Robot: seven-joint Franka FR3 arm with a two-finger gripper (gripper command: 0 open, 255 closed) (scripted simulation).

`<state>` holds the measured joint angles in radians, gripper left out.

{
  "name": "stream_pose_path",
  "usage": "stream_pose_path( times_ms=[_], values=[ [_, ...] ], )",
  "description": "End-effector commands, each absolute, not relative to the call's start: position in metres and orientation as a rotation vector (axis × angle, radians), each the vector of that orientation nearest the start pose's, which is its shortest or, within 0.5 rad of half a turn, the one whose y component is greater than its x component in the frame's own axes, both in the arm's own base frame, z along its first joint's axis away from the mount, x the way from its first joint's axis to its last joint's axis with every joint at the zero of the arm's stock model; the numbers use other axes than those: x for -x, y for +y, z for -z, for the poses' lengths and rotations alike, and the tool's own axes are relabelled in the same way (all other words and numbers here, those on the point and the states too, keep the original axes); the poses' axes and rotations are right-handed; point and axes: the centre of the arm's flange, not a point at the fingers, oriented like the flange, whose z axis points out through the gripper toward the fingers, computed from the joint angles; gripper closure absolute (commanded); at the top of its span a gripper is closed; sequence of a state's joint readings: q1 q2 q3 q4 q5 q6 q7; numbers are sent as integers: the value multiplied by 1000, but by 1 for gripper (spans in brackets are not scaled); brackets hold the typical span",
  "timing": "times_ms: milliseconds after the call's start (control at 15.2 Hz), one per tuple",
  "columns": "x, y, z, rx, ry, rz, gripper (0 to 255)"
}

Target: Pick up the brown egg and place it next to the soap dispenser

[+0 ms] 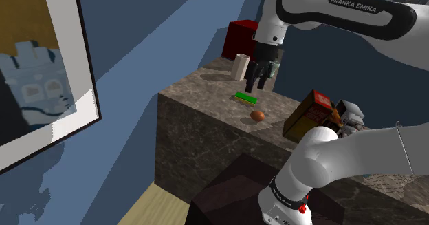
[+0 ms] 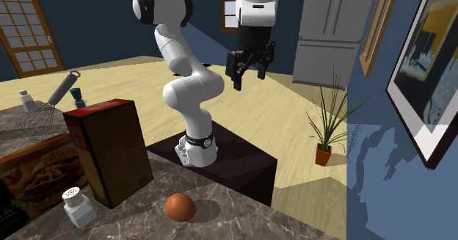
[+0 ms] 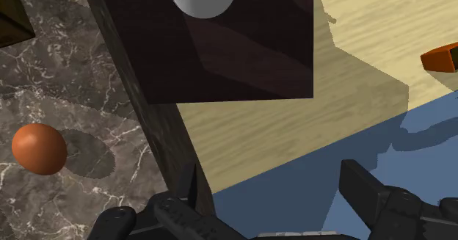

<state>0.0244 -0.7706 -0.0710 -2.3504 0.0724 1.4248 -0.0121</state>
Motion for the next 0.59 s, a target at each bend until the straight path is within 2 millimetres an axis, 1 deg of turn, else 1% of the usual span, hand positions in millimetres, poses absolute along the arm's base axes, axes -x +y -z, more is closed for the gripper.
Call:
stream_pose_path(
  times_ms=[0,528],
  values=[
    [-294,-11,-577,3008,8,-232,0],
    [-304,-76,-504,3068,-125,-274,0]
  ],
)
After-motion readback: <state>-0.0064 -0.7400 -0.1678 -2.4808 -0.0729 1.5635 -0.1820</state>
